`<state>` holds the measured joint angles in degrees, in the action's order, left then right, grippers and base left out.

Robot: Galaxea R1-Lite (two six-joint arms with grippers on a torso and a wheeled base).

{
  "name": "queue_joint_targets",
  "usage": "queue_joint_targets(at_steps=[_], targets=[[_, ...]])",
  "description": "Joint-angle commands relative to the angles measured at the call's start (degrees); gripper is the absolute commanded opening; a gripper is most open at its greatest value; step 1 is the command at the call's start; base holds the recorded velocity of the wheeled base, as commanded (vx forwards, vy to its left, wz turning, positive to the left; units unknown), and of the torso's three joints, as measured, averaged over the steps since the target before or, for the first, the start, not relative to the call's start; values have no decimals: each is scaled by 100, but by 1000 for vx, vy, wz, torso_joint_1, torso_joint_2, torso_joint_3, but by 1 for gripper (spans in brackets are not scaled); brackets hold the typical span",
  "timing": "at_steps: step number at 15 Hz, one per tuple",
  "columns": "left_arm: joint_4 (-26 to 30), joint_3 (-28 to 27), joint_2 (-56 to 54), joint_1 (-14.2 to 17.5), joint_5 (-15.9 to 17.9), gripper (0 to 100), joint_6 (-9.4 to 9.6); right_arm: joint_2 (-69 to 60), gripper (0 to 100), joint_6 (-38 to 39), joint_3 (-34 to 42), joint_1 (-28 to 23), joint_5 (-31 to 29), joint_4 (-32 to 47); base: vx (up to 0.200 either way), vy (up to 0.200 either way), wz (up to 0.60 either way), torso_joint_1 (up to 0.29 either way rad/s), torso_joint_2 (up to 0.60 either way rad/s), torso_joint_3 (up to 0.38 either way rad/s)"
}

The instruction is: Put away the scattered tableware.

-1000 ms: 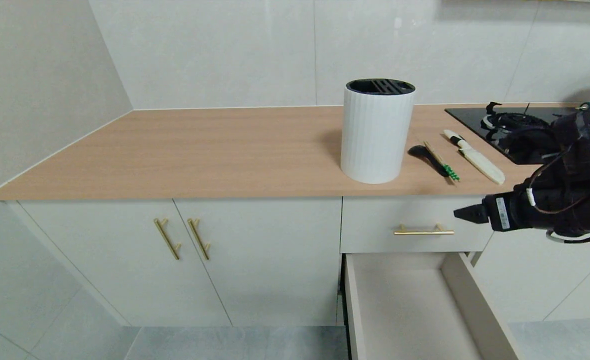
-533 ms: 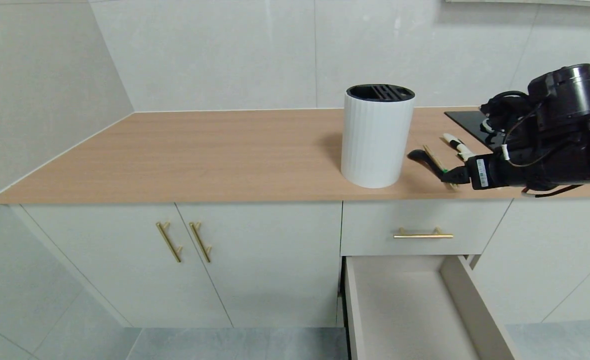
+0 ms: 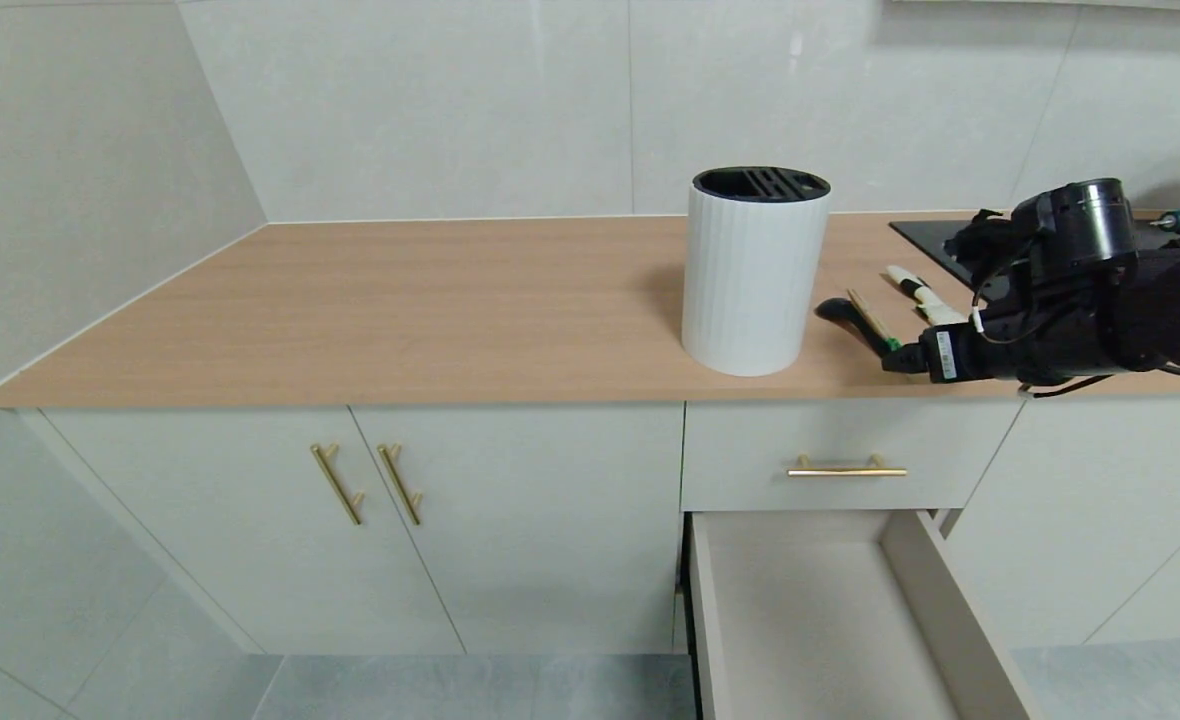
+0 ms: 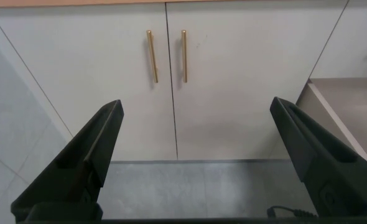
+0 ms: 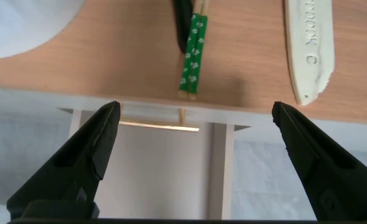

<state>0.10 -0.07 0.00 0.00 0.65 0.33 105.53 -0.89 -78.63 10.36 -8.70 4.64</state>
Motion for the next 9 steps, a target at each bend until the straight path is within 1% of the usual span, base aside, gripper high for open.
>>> queue_joint_targets(at_steps=[1, 3, 4, 9], targets=[[-1, 7, 9, 0, 6, 100, 2, 213, 100, 10, -3, 10, -17, -113, 0, 0, 0, 0, 0, 0], [-1, -1, 9, 0, 6, 100, 2, 310, 100, 10, -3, 10, -26, -236, 0, 0, 0, 0, 0, 0], [-1, -1, 9, 0, -3, 100, 2, 389, 100, 10, -3, 10, -35, -421, 0, 0, 0, 0, 0, 0], [-1, 7, 9, 0, -3, 100, 2, 521, 100, 19, -38, 1, -26, -614, 0, 0, 0, 0, 0, 0]])
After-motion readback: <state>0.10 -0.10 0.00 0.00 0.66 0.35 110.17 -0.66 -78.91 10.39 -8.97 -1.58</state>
